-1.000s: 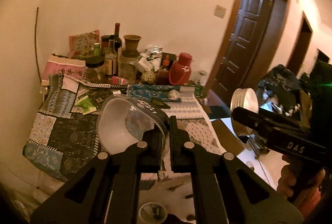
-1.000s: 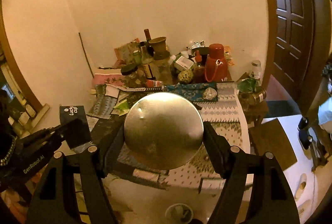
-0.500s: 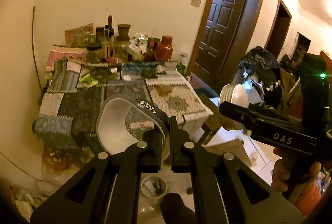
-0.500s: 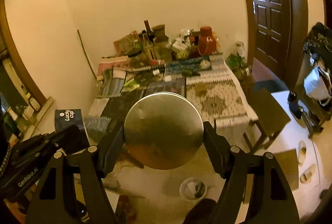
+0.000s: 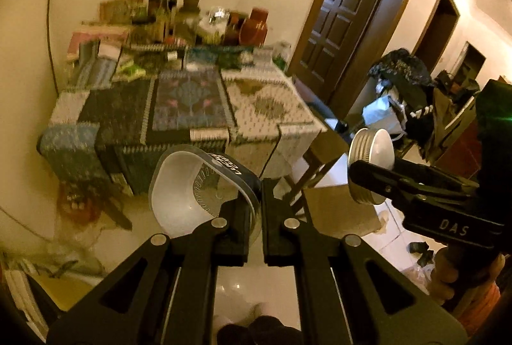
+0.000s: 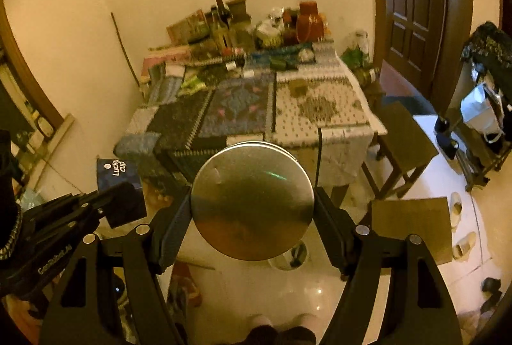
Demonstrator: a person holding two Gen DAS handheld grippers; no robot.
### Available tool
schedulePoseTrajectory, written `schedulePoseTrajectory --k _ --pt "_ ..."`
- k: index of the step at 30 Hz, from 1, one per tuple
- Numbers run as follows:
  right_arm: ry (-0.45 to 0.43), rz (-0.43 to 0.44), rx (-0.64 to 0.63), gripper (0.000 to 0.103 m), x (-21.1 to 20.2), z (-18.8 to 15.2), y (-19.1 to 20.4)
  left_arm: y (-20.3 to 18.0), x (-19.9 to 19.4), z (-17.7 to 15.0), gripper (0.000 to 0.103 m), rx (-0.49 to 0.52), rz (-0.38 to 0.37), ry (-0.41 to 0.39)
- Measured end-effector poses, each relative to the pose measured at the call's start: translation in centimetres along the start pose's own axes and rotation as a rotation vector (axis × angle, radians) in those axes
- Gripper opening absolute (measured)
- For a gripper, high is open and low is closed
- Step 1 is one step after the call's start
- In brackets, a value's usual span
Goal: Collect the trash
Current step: 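Carry the silver tin and clear cup away from the table toward the floor bin, then open the right tool to drop the silver tin into the bin while the left tool drops the cup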
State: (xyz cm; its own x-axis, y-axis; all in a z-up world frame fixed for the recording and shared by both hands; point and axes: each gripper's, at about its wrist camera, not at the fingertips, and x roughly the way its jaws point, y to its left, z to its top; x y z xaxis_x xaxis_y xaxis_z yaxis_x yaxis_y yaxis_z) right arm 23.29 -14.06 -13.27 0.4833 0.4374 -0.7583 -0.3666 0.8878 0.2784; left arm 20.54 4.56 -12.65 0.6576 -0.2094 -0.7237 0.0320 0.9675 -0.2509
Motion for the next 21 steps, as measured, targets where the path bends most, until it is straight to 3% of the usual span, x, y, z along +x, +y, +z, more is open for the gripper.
schedulePoseTrajectory --k 9,21 --pt "0.143 0.02 -0.031 0.07 8.5 -3.6 -3.4 1.5 10.0 -4.9 0.004 -0.112 0.028 0.129" --pt "0.318 0.052 -0.019 0.07 26.3 -12.7 -7.6 8.4 25.4 -14.9 0.004 -0.237 0.116 0.249"
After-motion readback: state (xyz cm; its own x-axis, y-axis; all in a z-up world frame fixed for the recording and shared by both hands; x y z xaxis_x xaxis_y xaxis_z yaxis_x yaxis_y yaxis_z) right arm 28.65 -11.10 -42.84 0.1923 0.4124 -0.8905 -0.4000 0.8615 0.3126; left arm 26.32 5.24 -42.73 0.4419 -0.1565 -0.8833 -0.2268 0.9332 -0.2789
